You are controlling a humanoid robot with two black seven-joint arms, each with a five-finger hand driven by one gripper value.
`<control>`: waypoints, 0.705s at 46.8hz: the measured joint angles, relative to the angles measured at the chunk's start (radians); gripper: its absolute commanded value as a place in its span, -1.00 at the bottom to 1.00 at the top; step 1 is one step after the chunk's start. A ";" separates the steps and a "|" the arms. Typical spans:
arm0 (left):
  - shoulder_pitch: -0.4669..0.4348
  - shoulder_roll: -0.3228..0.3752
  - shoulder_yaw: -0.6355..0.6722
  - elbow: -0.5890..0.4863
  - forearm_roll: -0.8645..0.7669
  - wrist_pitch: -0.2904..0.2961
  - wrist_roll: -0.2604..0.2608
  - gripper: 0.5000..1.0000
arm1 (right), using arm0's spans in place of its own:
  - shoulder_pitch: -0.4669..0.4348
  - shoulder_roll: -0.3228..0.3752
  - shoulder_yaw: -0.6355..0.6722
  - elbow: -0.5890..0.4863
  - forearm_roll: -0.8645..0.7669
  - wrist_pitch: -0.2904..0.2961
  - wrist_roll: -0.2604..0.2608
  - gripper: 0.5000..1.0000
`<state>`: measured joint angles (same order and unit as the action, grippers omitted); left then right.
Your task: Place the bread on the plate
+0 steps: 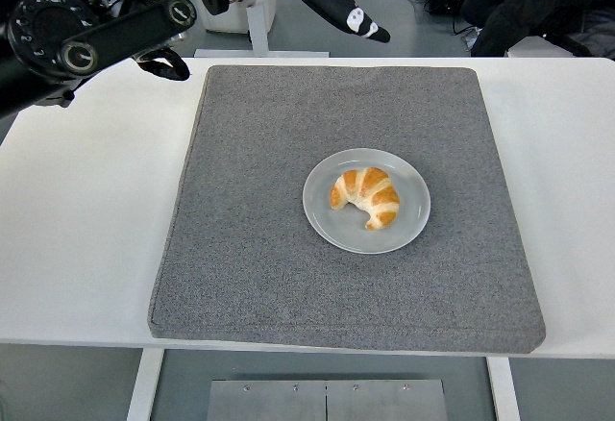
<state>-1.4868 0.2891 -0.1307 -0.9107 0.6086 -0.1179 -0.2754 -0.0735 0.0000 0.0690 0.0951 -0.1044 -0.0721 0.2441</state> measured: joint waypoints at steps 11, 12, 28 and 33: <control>0.184 0.009 -0.162 0.082 -0.065 -0.002 -0.027 0.97 | 0.000 0.000 0.000 0.000 0.000 0.000 0.000 1.00; 0.195 0.009 -0.174 0.086 -0.069 -0.002 -0.028 0.97 | 0.000 0.000 0.000 0.000 0.000 0.000 0.000 1.00; 0.265 -0.090 -0.302 0.356 -0.297 -0.009 -0.029 0.97 | 0.000 0.000 0.000 0.000 0.000 0.000 0.000 1.00; 0.272 -0.122 -0.301 0.432 -0.342 -0.057 -0.029 0.97 | 0.001 0.000 0.002 0.005 0.000 0.000 0.000 1.00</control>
<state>-1.2144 0.1668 -0.4320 -0.4790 0.2670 -0.1749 -0.3040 -0.0720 0.0000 0.0709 0.0996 -0.1039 -0.0720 0.2439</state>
